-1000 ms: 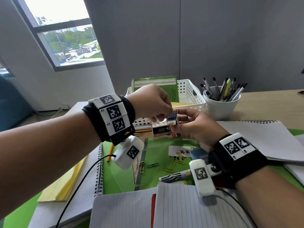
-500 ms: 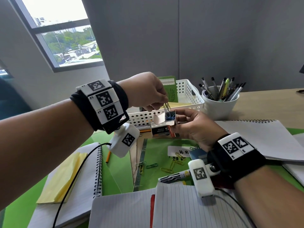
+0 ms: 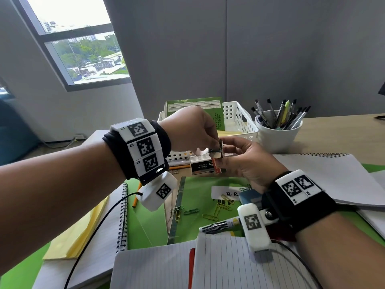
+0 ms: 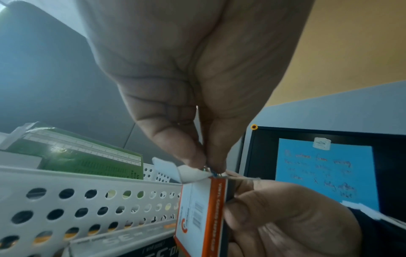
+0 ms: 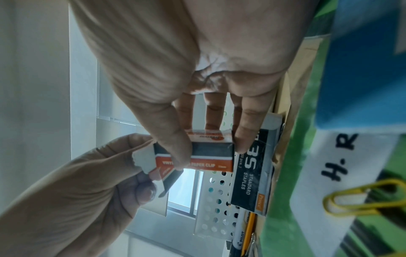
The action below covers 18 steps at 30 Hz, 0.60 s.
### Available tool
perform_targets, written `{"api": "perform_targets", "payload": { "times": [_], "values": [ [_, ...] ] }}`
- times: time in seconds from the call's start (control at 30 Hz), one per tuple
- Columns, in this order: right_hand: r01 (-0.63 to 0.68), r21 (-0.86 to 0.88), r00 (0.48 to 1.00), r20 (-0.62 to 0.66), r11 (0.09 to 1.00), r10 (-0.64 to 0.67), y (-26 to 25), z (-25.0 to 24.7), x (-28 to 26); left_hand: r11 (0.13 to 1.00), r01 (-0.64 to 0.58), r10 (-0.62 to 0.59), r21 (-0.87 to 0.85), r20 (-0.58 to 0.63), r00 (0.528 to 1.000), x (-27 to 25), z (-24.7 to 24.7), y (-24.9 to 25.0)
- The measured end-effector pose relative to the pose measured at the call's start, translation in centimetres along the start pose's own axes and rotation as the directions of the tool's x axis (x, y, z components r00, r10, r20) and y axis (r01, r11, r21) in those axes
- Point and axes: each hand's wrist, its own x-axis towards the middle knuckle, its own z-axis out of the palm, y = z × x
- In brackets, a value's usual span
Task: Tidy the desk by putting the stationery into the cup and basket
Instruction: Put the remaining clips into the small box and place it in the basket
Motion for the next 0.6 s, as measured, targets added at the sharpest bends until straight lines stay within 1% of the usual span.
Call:
{"api": "perform_targets", "payload": {
  "times": [0.1, 0.27, 0.33, 0.4, 0.43, 0.5, 0.6],
  "values": [
    [0.007, 0.007, 1.000, -0.019, 1.000, -0.007, -0.1, -0.2, 0.0, 0.999, -0.021, 0.021, 0.026, 0.003, 1.000, -0.3, 0.2, 0.3],
    [-0.001, 0.008, 1.000, 0.001, 1.000, 0.001, 0.0, 0.0, -0.1, 1.000, -0.025, 0.024, 0.006, 0.033, 0.999, -0.3, 0.4, 0.3],
    [-0.007, 0.017, 1.000, 0.001, 1.000, 0.007, 0.0, 0.0, -0.1, 0.997, 0.006, -0.004, -0.074, 0.030, 1.000, -0.3, 0.0, 0.0],
    [-0.008, 0.022, 1.000, 0.004, 1.000, 0.008, -0.1, -0.1, -0.1, 0.986, 0.038, -0.040, -0.159, -0.011, 0.999, -0.2, -0.6, -0.3],
    [-0.008, 0.020, 1.000, 0.011, 1.000, 0.007, -0.1, -0.1, -0.1, 0.984, 0.040, -0.046, -0.171, -0.033, 0.998, -0.2, -0.9, -0.3],
    [-0.007, 0.018, 1.000, 0.019, 1.000, 0.007, -0.1, -0.1, -0.1, 0.987, 0.038, -0.046, -0.156, -0.047, 0.998, -0.3, -1.2, -0.4],
    [-0.008, 0.013, 1.000, 0.017, 1.000, 0.008, 0.0, -0.1, 0.0, 0.993, 0.048, -0.050, -0.109, -0.020, 0.999, -0.5, -0.9, -0.3]
  ]
}}
